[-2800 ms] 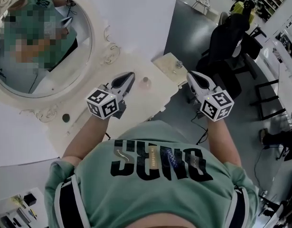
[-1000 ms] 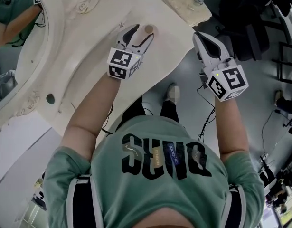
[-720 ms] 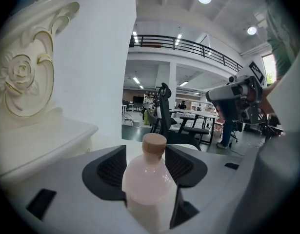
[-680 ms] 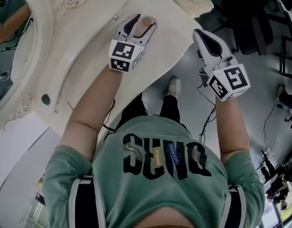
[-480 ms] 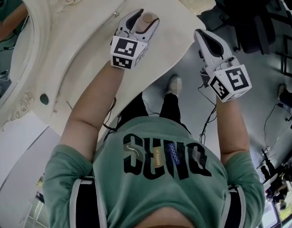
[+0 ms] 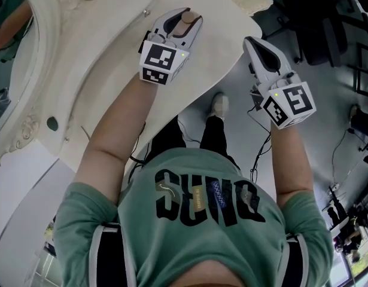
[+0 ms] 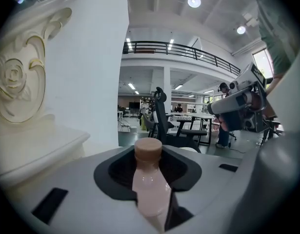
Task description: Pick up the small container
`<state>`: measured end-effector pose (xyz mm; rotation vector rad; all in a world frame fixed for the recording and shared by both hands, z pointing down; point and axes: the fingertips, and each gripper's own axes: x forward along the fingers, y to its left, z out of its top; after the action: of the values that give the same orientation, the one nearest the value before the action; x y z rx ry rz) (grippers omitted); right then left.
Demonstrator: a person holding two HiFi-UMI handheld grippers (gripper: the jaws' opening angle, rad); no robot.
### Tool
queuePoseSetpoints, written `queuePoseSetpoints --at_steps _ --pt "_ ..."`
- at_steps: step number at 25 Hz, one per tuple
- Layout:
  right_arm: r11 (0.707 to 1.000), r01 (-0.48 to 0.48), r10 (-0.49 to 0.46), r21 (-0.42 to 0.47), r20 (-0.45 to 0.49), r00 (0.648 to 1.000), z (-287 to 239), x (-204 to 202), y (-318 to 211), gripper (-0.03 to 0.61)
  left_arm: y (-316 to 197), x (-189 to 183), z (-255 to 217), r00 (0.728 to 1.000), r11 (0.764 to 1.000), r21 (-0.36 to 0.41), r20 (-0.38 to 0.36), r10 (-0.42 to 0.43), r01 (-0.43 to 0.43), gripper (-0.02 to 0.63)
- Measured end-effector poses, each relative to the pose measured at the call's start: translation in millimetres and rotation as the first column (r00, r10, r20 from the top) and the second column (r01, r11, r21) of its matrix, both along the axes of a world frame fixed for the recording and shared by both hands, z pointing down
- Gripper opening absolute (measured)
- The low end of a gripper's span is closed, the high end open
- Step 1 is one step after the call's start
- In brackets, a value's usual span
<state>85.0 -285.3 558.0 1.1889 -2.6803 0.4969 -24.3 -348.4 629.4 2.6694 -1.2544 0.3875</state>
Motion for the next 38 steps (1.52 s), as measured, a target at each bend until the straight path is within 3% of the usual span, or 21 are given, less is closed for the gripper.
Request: queuePoseSetpoints --at_steps 20,38 --pt "0.996 -0.03 0.031 0.078 -0.004 1.0 -65 14 -4 0.009 7 9 -87 0.999 0.999 0.038 -0.021 0.038 -0.037 0.133" --pt "0.985 -0.086 0.082 0.149 0.027 0.996 -157 40 -6 0.009 8 27 -207 0.998 0.996 0.065 -0.019 0.067 -0.065 0.133"
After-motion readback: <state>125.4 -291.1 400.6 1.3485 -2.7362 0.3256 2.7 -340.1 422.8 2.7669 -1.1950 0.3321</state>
